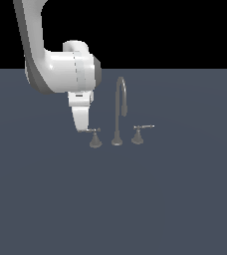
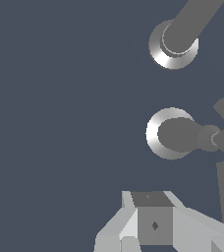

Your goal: Turn on the faucet by rotating a designated handle.

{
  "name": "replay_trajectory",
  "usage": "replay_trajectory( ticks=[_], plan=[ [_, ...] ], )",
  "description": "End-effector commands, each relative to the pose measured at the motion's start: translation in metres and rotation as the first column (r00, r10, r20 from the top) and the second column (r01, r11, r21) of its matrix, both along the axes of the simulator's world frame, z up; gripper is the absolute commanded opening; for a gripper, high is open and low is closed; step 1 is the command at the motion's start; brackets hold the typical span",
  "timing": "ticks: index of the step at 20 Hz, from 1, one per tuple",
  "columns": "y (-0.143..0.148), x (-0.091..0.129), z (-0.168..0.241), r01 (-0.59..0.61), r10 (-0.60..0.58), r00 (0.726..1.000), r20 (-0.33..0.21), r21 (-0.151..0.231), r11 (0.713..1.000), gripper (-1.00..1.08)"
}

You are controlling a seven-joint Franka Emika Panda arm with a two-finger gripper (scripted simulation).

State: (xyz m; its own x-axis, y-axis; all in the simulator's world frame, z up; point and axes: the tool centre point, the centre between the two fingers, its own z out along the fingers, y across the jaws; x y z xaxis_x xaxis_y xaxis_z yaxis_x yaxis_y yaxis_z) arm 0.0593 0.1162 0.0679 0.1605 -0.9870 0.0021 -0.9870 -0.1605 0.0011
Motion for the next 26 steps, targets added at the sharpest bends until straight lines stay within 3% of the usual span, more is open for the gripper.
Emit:
replay_trajectory(
  ticks=[1,7,19,21,26],
  plan=[
    [-0.001,0.003,-0.003,0.011,-0.011,1.0,0.001,0.001,1.0,-1.0],
    [-0.001,0.003,-0.003,0.013,-0.013,1.0,0.0,0.001,1.0,-1.0],
    [0.01,-0.034,-0.003,0.013,-0.013,1.0,0.001,0.002,1.0,-1.0],
    [0.011,-0.026,0.0,0.012,-0.012,1.0,0.013,0.006,1.0,-1.0],
    [0.005,-0.041,-0.001,0.013,-0.013,1.0,0.01,0.005,1.0,-1.0]
  ],
)
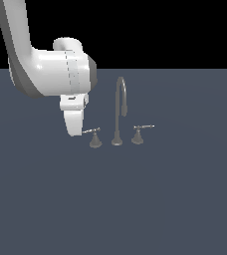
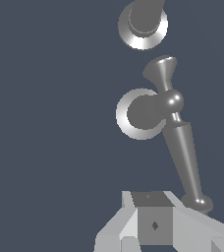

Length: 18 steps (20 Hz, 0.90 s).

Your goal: Turn on the faucet by rotating a designated handle.

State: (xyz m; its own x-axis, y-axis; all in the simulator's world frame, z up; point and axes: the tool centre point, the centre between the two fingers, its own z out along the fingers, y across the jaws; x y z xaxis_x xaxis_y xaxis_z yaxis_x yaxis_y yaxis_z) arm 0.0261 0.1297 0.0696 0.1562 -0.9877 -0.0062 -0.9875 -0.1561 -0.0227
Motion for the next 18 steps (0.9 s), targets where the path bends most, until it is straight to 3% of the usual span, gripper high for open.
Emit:
replay_trajectory(
  ticks=[1,11,12,18],
  plan=[
    [-0.01,-0.011,-0.003,0.008,-0.009,1.0,-0.013,-0.007,1.0,-1.0],
    [-0.022,-0.04,-0.004,0.009,-0.009,1.0,-0.021,-0.009,1.0,-1.0],
    [-0.003,-0.037,-0.002,-0.017,0.017,1.0,-0.013,0.001,1.0,-1.0],
    [-0.037,-0.047,-0.003,-0.003,0.003,1.0,-0.017,-0.005,1.0,-1.0]
  ],
)
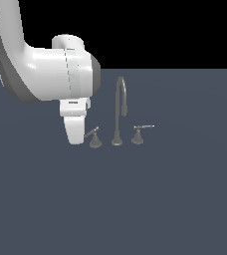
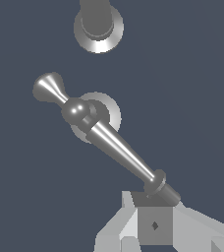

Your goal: Turn on the faucet by rotating a designated handle.

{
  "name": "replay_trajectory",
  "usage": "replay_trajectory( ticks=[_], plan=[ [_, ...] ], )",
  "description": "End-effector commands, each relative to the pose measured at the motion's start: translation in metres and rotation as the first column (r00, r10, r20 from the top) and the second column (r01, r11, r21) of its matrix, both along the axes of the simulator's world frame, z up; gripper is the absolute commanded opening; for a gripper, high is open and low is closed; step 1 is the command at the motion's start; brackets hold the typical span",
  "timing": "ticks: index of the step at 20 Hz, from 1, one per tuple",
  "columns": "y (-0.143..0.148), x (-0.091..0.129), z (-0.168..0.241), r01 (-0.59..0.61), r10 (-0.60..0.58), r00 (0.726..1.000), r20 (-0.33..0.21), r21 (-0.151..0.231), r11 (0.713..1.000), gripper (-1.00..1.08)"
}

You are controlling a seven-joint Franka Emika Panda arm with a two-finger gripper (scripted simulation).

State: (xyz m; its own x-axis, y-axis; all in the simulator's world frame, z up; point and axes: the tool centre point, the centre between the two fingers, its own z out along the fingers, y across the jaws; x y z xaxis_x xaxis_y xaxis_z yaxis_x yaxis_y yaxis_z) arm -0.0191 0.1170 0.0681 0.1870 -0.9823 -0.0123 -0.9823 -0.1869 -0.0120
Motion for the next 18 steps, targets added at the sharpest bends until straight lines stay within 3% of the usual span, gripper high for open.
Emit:
replay_trajectory(
  ticks=[1,6,7,18],
  plan=[
    [-0.03,-0.003,-0.002,0.03,-0.03,1.0,-0.006,-0.01,0.999,-1.0],
    [-0.053,-0.009,-0.003,0.04,-0.04,0.999,-0.009,-0.014,0.999,-1.0],
    [-0.018,-0.011,0.0,-0.01,0.01,1.0,-0.005,-0.001,1.0,-1.0],
    [-0.09,0.013,-0.003,0.039,-0.039,0.999,-0.009,-0.014,0.999,-1.0]
  ],
)
